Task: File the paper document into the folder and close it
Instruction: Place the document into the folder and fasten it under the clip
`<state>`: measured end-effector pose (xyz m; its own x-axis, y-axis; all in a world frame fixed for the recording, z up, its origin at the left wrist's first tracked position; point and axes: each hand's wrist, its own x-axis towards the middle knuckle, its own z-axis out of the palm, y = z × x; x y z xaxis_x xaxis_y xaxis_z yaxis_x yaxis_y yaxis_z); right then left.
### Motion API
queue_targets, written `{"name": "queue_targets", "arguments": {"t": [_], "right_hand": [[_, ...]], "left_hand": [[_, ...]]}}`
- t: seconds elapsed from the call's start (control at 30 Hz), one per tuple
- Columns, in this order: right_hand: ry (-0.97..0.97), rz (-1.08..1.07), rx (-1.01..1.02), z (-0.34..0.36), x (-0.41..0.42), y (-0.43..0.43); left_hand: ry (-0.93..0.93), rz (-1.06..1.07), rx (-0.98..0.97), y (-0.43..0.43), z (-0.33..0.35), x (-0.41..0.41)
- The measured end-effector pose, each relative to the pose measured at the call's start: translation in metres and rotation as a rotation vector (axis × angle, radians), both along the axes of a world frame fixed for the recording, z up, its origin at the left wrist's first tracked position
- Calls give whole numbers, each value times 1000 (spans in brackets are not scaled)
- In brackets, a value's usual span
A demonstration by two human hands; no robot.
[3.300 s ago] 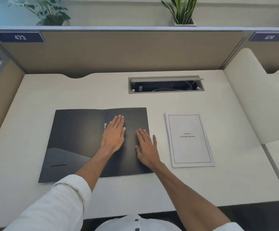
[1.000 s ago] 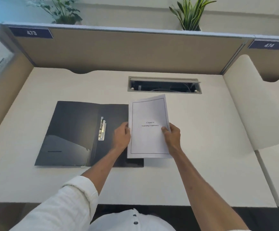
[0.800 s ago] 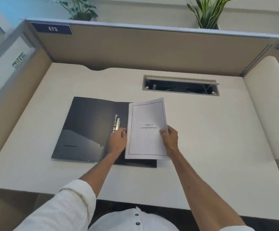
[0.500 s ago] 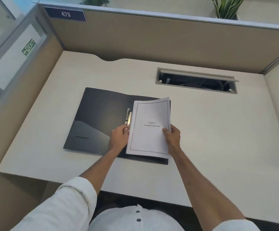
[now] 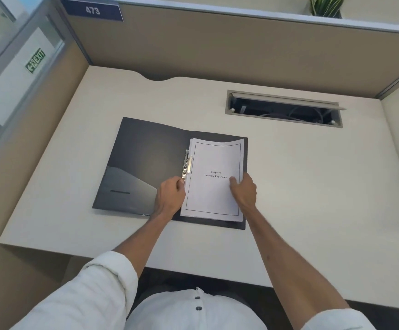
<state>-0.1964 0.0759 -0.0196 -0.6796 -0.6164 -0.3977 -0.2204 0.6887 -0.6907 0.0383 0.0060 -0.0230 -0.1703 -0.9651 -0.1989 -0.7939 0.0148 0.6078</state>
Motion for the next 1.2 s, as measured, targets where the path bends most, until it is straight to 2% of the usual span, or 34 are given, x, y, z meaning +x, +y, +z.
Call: {"name": "queue_targets", "arguments": {"t": [0.17, 0.47, 0.67, 0.87, 0.97, 1.07, 1.2], "right_hand": [[195, 76, 67, 1, -9, 6], [240, 134, 76, 0, 0, 10], [197, 72, 39, -1, -1, 10], [153, 40, 44, -1, -3, 7], [134, 40, 42, -3, -9, 6], [130, 41, 44, -5, -16, 4], [247, 84, 41, -2, -22, -4]], "left_hand": [[20, 13, -6, 6, 5, -6], [-4, 30, 5, 19, 9, -9], [-50, 16, 19, 24, 9, -7], [-98, -89, -25, 25, 6, -1], [-145, -210, -31, 26, 2, 10], [-219, -330, -131, 34, -3, 28], [-203, -554, -208, 45, -9, 48]]}}
